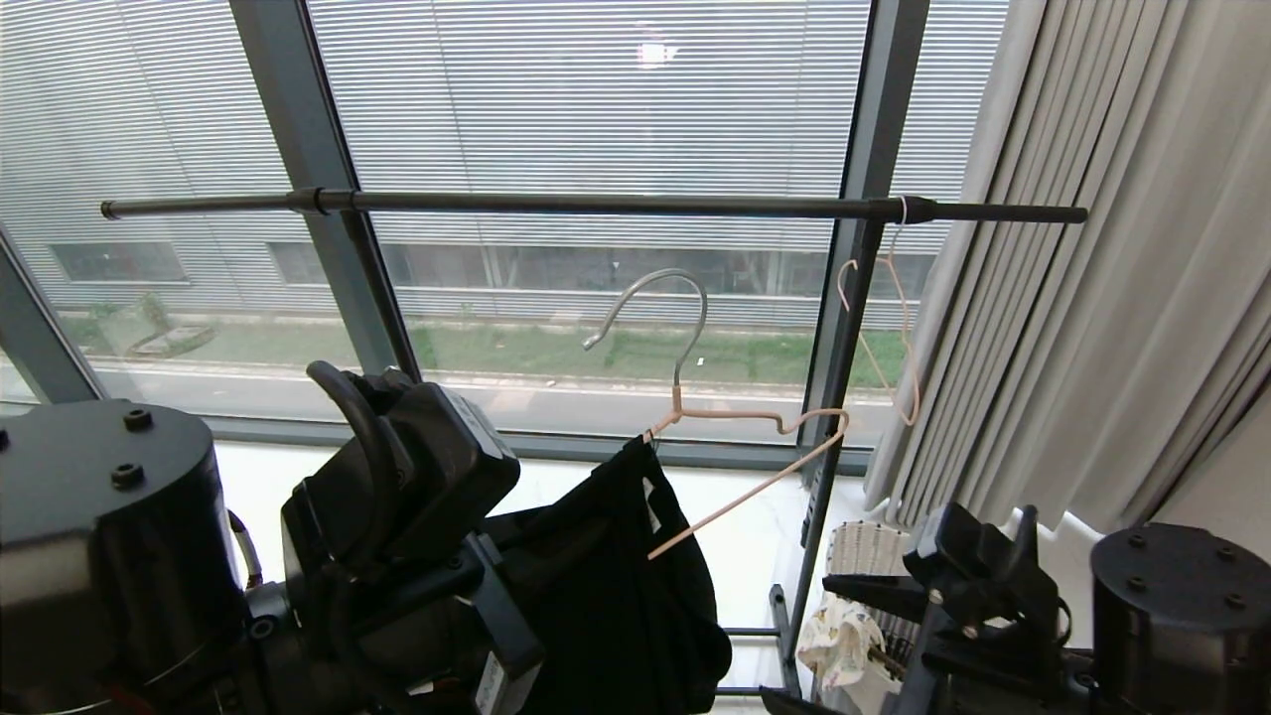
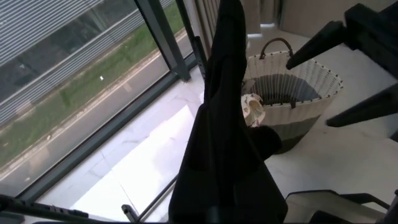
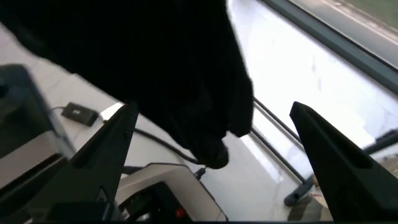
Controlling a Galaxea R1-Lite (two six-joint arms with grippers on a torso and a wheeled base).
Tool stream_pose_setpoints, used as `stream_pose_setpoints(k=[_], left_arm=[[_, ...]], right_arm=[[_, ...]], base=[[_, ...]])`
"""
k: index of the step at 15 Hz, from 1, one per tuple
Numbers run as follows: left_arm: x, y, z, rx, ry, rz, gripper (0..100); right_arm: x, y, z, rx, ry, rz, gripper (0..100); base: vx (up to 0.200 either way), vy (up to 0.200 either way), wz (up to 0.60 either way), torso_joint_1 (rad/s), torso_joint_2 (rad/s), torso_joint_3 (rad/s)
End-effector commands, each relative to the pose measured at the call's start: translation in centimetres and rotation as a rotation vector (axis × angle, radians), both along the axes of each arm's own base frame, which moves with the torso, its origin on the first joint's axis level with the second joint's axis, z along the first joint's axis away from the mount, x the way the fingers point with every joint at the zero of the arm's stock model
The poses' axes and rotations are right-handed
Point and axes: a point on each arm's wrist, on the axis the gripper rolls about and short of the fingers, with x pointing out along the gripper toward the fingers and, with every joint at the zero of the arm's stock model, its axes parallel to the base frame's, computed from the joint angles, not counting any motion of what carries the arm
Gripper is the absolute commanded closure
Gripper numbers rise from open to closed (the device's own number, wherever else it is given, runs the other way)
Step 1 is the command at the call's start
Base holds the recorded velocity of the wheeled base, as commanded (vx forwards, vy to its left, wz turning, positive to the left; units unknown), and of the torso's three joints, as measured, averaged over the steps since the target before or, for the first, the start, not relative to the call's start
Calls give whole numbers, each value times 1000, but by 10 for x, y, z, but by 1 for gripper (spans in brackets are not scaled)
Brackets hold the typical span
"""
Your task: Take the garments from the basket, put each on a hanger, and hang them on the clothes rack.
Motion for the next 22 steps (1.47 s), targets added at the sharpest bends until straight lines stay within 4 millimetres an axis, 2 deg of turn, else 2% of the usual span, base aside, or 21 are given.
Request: stream_pose_setpoints(k=[1, 5, 12, 14, 16, 19, 22], left_arm=[[0, 0, 0, -3, -3, 0, 100], [0, -1, 0, -2, -4, -3, 100], [0, -1, -1, 2, 1, -1, 100], [0, -1, 0, -1, -1, -4, 100], [-5, -4, 1, -5, -5, -29, 100], [-10, -8, 0, -3, -3, -60, 100], [-7, -8, 0, -2, -2, -41, 100]], right_arm=[[18, 16, -25, -59, 40, -78, 0], [27, 28, -26, -42, 26, -78, 0], [15, 38, -25, -39, 20, -17, 0], [17, 40, -31, -60, 30, -26, 0], [22, 45, -39, -89, 30, -67, 0], [43, 50, -45, -101, 18, -207, 0], [42, 42, -49, -133, 19, -237, 0]], base=[[0, 0, 0, 0, 0, 0], [0, 0, 0, 0, 0, 0], [0, 0, 0, 0, 0, 0], [0, 0, 0, 0, 0, 0], [0, 0, 0, 0, 0, 0], [0, 0, 0, 0, 0, 0], [0, 0, 0, 0, 0, 0]])
